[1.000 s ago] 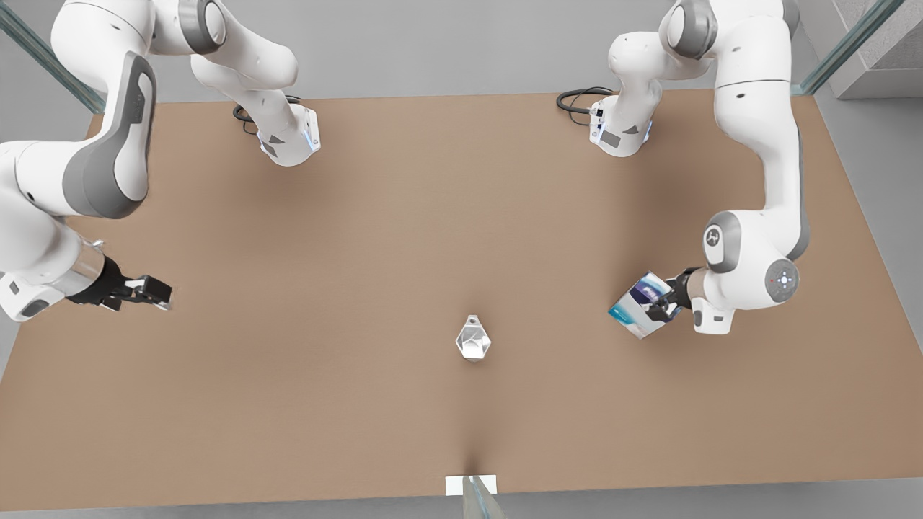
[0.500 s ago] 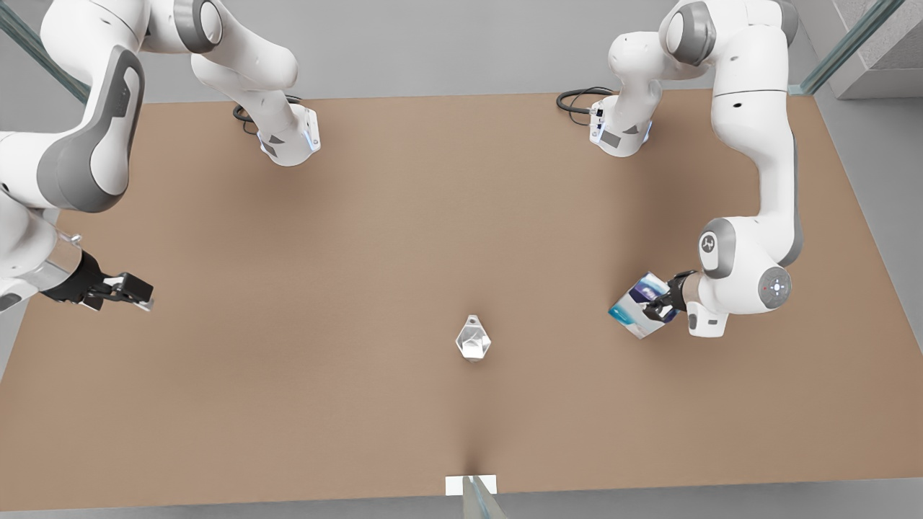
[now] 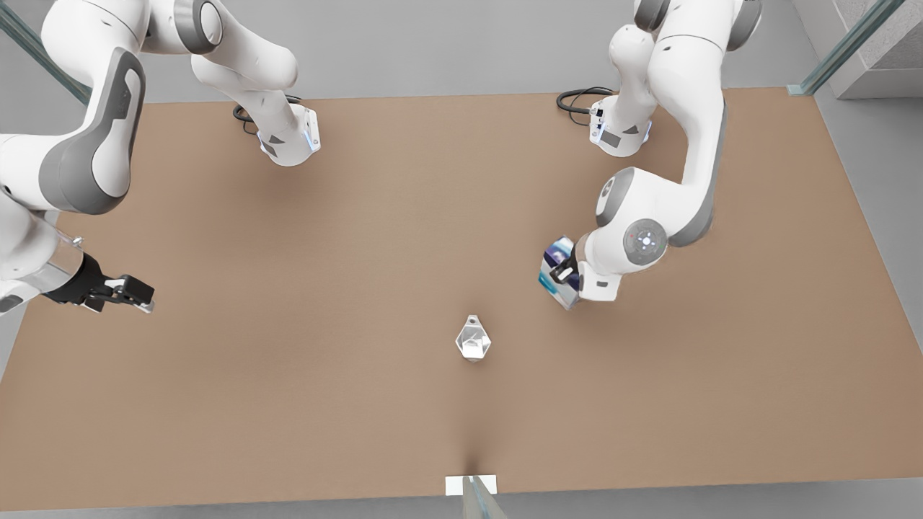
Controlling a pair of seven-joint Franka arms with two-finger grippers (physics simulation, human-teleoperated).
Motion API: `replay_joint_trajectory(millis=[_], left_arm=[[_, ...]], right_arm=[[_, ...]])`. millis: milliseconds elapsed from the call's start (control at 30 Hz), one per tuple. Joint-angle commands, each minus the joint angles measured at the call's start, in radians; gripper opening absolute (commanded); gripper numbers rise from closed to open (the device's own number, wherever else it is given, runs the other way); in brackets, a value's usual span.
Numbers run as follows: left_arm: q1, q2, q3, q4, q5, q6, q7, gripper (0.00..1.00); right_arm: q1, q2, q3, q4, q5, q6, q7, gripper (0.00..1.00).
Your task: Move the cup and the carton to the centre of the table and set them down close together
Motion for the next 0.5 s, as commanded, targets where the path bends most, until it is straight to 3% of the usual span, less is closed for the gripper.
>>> replay_joint_trajectory(millis=[0, 67, 300, 467], left_arm=[[-0.007, 0.009, 0.000, 0.011, -0.010, 0.002, -0.014, 0.67], [-0.070, 0.081, -0.026, 0.128, -0.015, 0.005, -0.126, 0.67], [-0.091, 0.147, -0.161, 0.184, -0.021, 0.102, -0.322, 0.68], [-0.104, 0.191, -0.169, 0.189, -0.036, 0.168, -0.348, 0.72]], right_arm=[[0.001, 0.000, 0.000, 0.000, 0.000, 0.000, 0.000, 1.00], [0.000, 0.000, 0.000, -0.001, 0.000, -0.002, -0.002, 1.00], [0.000, 0.002, 0.000, 0.000, -0.002, 0.005, -0.003, 1.00], [0.001, 0.002, 0.000, -0.001, 0.000, 0.005, -0.003, 1.00]])
